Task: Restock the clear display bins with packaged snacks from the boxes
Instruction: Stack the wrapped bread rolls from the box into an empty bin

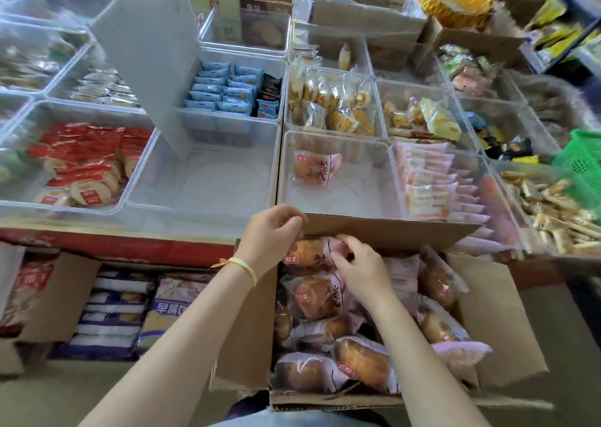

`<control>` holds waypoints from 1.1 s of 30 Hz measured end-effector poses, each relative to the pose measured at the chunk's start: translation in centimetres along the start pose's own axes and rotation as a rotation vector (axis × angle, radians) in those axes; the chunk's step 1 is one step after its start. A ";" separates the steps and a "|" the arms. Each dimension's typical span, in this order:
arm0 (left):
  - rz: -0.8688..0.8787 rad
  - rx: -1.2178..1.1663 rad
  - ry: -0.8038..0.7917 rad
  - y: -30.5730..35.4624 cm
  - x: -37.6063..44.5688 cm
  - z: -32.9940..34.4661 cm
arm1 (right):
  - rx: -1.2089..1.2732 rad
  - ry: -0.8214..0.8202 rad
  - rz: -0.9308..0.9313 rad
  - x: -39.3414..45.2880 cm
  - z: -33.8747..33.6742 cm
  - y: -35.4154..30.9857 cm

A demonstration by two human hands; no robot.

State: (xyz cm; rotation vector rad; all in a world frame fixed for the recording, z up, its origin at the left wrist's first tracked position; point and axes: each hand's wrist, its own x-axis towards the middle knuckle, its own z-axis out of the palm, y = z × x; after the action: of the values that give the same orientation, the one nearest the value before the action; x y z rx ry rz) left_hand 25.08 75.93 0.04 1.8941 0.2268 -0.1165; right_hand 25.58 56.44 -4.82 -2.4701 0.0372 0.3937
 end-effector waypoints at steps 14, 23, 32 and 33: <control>-0.014 -0.659 -0.101 2.7 1.3 -2.3 | 0.127 0.401 -0.375 -1.0 -10.1 -7.3; 0.067 -0.666 -0.055 5.2 6.9 -2.9 | 0.291 0.474 -0.303 5.9 -13.3 -10.3; -0.285 0.403 0.101 -4.8 16.3 -0.6 | 0.166 0.312 -0.095 19.4 -7.6 -6.0; -0.282 0.473 0.059 -5.5 16.7 0.1 | 0.191 0.279 -0.034 20.7 -6.7 -5.1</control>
State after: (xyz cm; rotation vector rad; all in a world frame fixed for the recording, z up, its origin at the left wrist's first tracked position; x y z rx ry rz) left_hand 40.17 79.25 -8.24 2.3268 0.5458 -0.3284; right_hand 47.74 58.00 -2.74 -2.3152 0.1412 0.0262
